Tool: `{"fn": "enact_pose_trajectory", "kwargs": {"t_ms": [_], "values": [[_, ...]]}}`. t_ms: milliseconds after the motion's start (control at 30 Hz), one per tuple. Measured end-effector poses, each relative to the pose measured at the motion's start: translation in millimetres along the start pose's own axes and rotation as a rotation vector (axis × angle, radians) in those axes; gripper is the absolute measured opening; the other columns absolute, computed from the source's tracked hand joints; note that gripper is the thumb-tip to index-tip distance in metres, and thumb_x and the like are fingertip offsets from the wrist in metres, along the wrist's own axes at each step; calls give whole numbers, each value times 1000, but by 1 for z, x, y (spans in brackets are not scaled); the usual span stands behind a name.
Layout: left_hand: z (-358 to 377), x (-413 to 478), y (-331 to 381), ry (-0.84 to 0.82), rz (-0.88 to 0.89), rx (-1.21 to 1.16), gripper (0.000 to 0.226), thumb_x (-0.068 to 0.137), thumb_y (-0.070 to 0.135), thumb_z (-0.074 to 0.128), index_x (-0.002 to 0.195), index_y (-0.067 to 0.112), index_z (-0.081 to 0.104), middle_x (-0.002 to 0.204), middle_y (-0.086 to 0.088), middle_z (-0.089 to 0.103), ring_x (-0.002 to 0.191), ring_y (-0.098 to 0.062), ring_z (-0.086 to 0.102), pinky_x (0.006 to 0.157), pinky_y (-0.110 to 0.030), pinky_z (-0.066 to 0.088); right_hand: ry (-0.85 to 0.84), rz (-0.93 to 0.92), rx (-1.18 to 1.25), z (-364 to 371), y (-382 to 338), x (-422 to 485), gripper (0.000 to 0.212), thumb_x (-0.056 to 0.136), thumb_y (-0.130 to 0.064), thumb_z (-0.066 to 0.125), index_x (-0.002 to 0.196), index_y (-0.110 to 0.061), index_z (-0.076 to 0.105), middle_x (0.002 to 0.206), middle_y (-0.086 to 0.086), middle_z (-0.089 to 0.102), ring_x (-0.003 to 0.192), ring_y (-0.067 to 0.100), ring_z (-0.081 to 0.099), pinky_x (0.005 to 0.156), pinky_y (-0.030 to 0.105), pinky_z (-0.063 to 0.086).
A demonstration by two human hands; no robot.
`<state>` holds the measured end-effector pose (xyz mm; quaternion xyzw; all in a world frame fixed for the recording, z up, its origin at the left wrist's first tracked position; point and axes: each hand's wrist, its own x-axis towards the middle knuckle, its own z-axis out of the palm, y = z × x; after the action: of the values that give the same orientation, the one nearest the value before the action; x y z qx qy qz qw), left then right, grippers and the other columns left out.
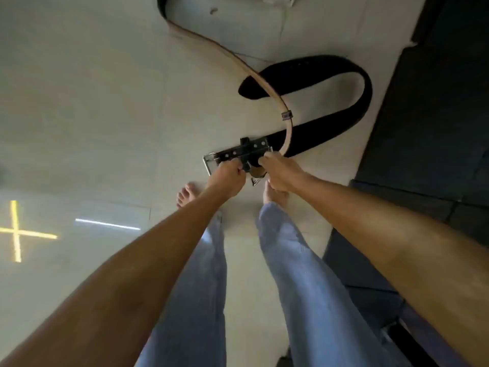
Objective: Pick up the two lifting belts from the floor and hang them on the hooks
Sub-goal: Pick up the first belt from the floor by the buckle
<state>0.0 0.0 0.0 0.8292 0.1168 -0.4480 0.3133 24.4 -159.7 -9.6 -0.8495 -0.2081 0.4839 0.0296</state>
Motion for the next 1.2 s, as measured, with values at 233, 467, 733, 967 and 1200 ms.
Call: {"fn": "enact_pose_trajectory", "kwargs": {"t_ms": [233,467,733,967,1200], "values": [[61,84,-44,-102,-67,74,35,88,7,41,116,9,62,117,-18,64,100,-36,63,85,-40,54,-68,1,-296,66,44,93,50,83,-12,69,127,-7,47,129,16,53,124,35,48,99,50,45],[38,68,-53,-71,-181,53,37,87,1,42,119,3,60,121,-23,62,107,-39,60,82,-36,48,37,-50,-123,52,30,78,19,90,-8,52,107,-10,60,107,14,68,104,34,62,76,40,47],[-85,-44,26,338,-353,-620,51,95,48,42,126,8,51,110,-16,67,98,-32,64,81,-35,49,197,89,709,-82,-45,-24,24,94,-25,58,106,-5,64,101,18,70,95,34,65,80,39,51],[-206,-182,111,153,-214,-1286,31,88,29,64,106,5,63,84,-10,65,73,-22,63,64,-32,55,364,92,1169,-202,-112,-160,14,79,-38,64,90,-32,70,96,12,74,93,32,69,88,50,55],[-260,-340,156,260,156,-1291,17,92,22,59,97,8,68,81,-4,69,72,-16,65,62,-24,55,470,-11,1298,-295,-185,-333,14,93,-18,62,98,-7,70,84,4,72,76,13,69,66,24,52]]}}
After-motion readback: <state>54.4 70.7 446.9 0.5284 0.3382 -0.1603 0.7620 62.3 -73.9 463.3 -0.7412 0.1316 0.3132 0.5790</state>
